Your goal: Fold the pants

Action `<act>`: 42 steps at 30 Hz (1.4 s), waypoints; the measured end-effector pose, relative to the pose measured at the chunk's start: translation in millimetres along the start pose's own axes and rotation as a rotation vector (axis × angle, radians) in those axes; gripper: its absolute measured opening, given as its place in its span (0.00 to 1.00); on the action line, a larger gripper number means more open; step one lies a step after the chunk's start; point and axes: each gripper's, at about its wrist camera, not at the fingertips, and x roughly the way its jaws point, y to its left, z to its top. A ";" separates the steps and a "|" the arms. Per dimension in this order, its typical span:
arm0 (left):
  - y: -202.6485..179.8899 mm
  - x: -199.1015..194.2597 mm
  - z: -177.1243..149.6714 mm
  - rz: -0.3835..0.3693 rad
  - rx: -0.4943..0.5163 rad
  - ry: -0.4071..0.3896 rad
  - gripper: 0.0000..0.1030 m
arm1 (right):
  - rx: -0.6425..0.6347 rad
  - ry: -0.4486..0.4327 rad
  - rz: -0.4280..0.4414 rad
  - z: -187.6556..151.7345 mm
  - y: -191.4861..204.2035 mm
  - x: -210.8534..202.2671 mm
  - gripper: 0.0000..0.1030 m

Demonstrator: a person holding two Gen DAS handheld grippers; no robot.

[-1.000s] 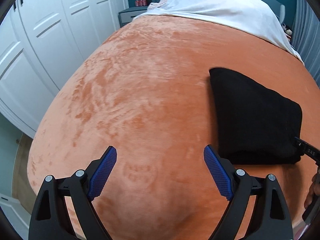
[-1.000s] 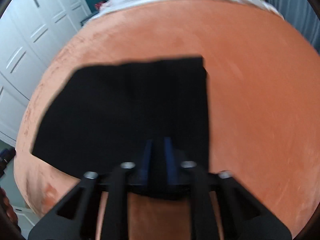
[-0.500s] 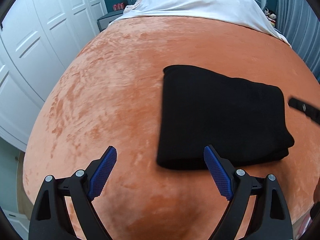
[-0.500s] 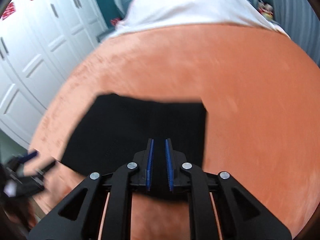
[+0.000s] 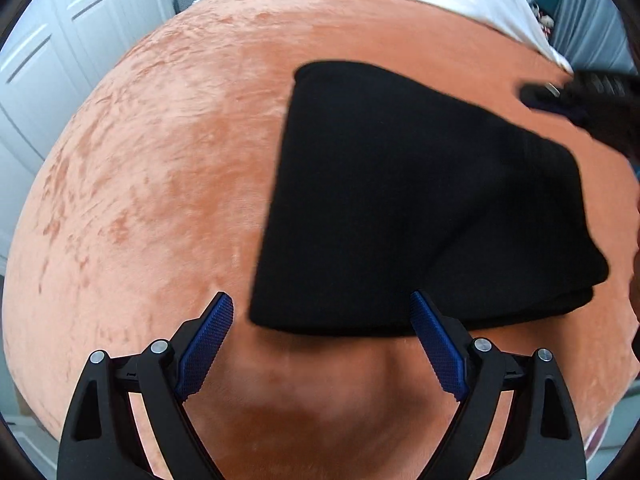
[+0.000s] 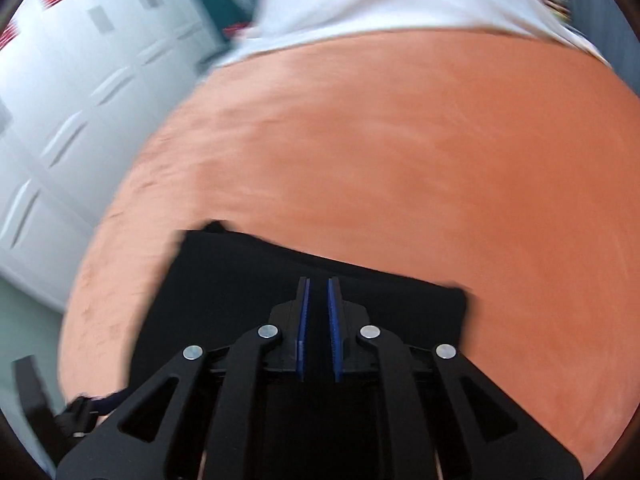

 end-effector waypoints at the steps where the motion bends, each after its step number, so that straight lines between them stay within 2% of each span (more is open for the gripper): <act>1: 3.3 -6.4 -1.9 -0.001 -0.005 -0.008 0.85 | -0.030 0.017 0.045 6.7 18.6 8.6 0.09; 3: 10.7 -17.2 -5.4 0.008 -0.012 -0.026 0.85 | -0.079 0.058 0.087 14.0 50.1 32.5 0.09; 5: 17.8 -28.1 -8.7 0.040 -0.011 -0.056 0.84 | -0.152 0.103 0.070 18.2 80.8 64.1 0.09; 8: 29.8 -35.0 -14.1 0.100 0.009 -0.079 0.84 | -0.197 0.180 -0.026 15.2 95.0 123.2 0.09; 10: 37.9 -33.2 -15.7 0.120 0.017 -0.069 0.84 | -0.192 0.176 -0.050 21.2 95.3 130.1 0.09; 12: 45.3 -31.5 -14.3 0.129 0.018 -0.056 0.84 | -0.142 0.147 -0.016 29.4 91.8 106.3 0.10; 13: 50.7 -31.9 -14.2 0.136 0.015 -0.050 0.84 | -0.127 0.101 -0.006 28.7 84.9 82.0 0.10; 15: 58.7 -34.5 -13.5 0.133 0.010 -0.055 0.84 | -0.112 0.008 -0.052 19.5 61.2 36.8 0.12; 16: 62.8 -37.0 -13.5 0.137 0.006 -0.060 0.84 | -0.099 -0.026 -0.078 8.5 41.6 10.1 0.15; 18: 67.0 -40.6 -14.1 0.139 -0.002 -0.068 0.84 | -0.032 -0.057 -0.103 -22.7 4.4 -35.3 0.28; 21: 70.5 -45.7 -17.2 0.134 -0.027 -0.079 0.84 | 0.063 -0.043 -0.242 -88.1 -42.3 -85.0 0.30; 22: 69.8 -46.0 -19.1 0.129 -0.033 -0.074 0.84 | 0.086 -0.028 -0.255 -103.1 -51.9 -93.0 0.30; 24: 64.1 -47.9 -24.2 0.120 -0.039 -0.060 0.84 | 0.133 -0.009 -0.252 -128.4 -66.2 -102.3 0.30; 27: 52.7 -49.6 -29.3 0.108 -0.036 -0.032 0.84 | 0.144 0.018 -0.213 -140.3 -69.0 -99.2 0.30; 28: 49.2 -50.4 -30.8 0.104 -0.035 -0.023 0.84 | 0.145 0.018 -0.198 -141.5 -67.8 -94.8 0.32; 30: 45.2 -52.8 -33.3 0.108 -0.036 -0.019 0.84 | 0.140 0.017 -0.182 -142.0 -63.4 -86.1 0.44; 34: 37.9 -58.0 -37.6 0.153 -0.011 -0.031 0.84 | 0.133 0.007 -0.128 -137.9 -53.9 -74.1 0.44; 38: 33.0 -56.5 -37.5 0.162 0.001 -0.031 0.84 | 0.145 0.037 -0.102 -136.7 -54.4 -59.3 0.45; 39: 31.1 -55.5 -36.9 0.160 0.004 -0.029 0.84 | 0.115 0.042 -0.121 -137.1 -50.6 -55.1 0.43; 40: 28.7 -53.6 -36.0 0.160 0.008 -0.026 0.84 | 0.066 0.053 -0.160 -137.3 -44.2 -51.2 0.36; 42: 25.7 -51.6 -33.9 0.162 0.017 -0.022 0.84 | 0.027 0.045 -0.174 -135.9 -36.7 -55.6 0.23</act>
